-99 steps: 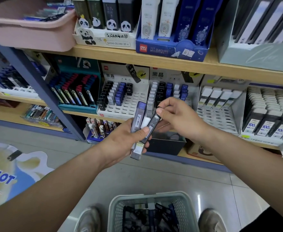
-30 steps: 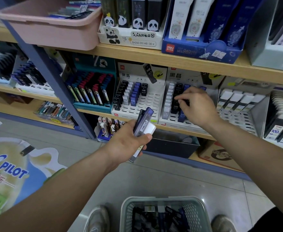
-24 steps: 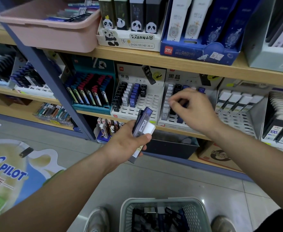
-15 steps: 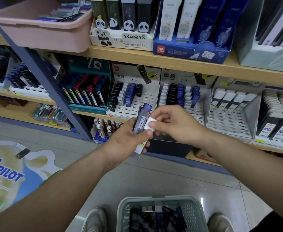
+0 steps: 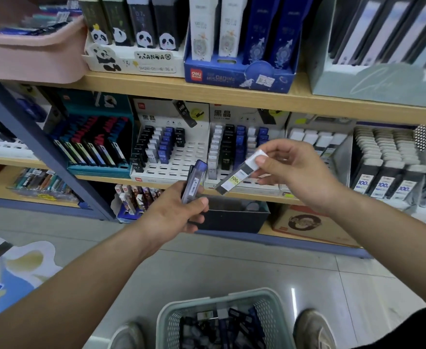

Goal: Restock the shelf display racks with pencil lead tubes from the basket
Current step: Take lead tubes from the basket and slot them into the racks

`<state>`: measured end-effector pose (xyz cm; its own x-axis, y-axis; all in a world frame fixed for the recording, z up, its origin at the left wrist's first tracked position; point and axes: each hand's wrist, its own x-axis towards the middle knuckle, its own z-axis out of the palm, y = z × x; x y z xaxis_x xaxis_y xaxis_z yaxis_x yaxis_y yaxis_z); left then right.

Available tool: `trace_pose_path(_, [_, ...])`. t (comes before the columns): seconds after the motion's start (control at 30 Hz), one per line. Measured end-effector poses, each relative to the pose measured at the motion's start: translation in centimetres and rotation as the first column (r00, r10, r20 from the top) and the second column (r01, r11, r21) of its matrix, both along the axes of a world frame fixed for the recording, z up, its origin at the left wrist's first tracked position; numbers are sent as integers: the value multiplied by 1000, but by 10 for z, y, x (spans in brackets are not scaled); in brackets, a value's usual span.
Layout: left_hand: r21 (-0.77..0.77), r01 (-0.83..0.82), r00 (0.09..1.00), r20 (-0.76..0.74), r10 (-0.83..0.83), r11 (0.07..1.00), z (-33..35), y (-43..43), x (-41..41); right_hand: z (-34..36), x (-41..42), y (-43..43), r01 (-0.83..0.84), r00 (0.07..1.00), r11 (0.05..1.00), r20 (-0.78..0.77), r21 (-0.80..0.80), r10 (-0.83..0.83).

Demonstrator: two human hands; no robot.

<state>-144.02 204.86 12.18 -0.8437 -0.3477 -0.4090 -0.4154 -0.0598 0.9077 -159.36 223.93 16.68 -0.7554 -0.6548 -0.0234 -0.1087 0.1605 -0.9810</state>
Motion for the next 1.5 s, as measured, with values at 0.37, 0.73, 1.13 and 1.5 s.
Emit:
trace_pose_path(0.37, [14, 139, 989, -52, -139, 990, 0, 68, -45, -2, -76, 115, 395, 791, 880, -585, 265, -179])
trace_pose_path(0.73, [62, 162, 983, -96, -156, 985, -2, 94, -79, -38, -130, 125, 550, 624, 774, -770, 314, -131])
trace_pose_path(1.13, [77, 177, 980, -108, -169, 981, -2, 91, -82, -40, -138, 124, 547, 622, 772, -774, 325, -115])
trace_pose_path(1.5, [78, 166, 982, -102, -158, 983, 0, 93, -79, -45, -141, 116, 616, 547, 735, -826, 284, -139])
